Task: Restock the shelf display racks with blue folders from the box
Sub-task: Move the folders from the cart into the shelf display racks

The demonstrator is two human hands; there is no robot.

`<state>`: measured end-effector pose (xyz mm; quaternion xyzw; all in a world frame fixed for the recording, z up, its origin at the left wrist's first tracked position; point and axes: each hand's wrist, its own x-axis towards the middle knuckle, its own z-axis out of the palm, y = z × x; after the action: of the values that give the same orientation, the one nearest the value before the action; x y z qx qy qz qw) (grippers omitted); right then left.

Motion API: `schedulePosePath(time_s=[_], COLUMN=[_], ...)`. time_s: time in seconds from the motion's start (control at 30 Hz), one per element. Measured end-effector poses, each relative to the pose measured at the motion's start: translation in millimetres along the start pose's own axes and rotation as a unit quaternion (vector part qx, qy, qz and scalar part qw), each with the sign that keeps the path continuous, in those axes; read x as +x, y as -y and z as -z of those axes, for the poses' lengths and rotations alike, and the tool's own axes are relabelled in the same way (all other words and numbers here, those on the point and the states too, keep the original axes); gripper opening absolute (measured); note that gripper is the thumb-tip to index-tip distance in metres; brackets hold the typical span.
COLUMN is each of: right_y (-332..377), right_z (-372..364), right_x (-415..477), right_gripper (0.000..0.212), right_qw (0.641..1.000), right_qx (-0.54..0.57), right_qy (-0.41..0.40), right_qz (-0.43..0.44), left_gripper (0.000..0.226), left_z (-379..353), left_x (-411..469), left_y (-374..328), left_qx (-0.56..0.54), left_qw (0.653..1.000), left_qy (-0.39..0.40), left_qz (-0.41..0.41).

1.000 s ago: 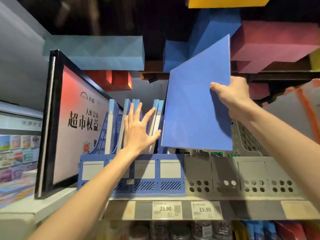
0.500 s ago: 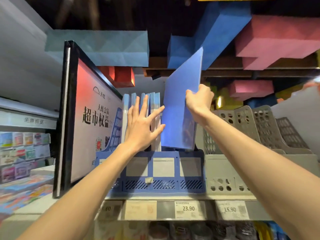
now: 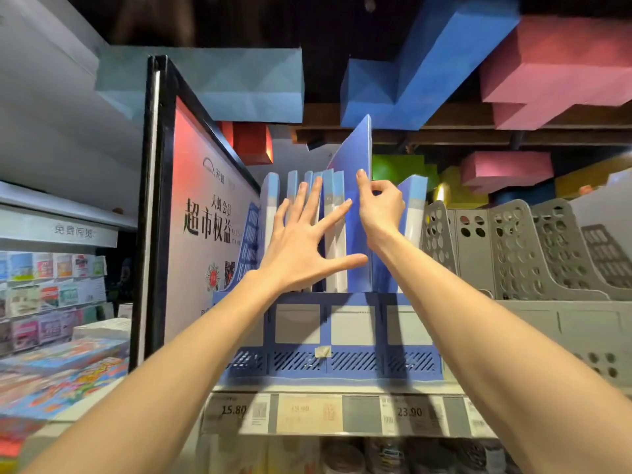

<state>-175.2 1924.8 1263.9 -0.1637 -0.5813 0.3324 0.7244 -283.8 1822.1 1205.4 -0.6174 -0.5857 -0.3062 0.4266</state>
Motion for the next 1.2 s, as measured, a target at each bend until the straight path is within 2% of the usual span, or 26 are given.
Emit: schedulePosePath(time_s=[0.13, 0.3, 0.47, 0.7, 0.87, 1.2], right_y=[-2, -5, -10, -11, -18, -9], right_z=[1, 11, 30, 30, 31, 34], right_x=[-3, 0, 4, 8, 8, 10], right_gripper=[0.050, 0.044, 0.042, 0.025, 0.025, 0.031], right_qw=[0.999, 0.984, 0.948, 0.944, 0.942, 0.927], right_qx=[0.022, 0.048, 0.114, 0.136, 0.136, 0.161], right_qy=[0.032, 0.169, 0.288, 0.294, 0.301, 0.333], right_qz=[-0.001, -0.029, -0.072, -0.053, -0.056, -0.060], left_gripper=[0.098, 0.104, 0.105, 0.108, 0.095, 0.107], left_z=[-3, -7, -3, 3, 5, 8], left_x=[-1, -2, 0, 2, 3, 7], left_y=[-9, -14, -11, -9, -7, -18], left_qx=[0.010, 0.028, 0.015, -0.001, 0.014, -0.042], left_qw=[1.000, 1.000, 1.000, 1.000, 1.000, 0.999], left_qy=[0.000, 0.000, 0.022, 0.022, 0.021, 0.020], left_qz=[0.002, 0.007, 0.000, -0.009, -0.009, 0.021])
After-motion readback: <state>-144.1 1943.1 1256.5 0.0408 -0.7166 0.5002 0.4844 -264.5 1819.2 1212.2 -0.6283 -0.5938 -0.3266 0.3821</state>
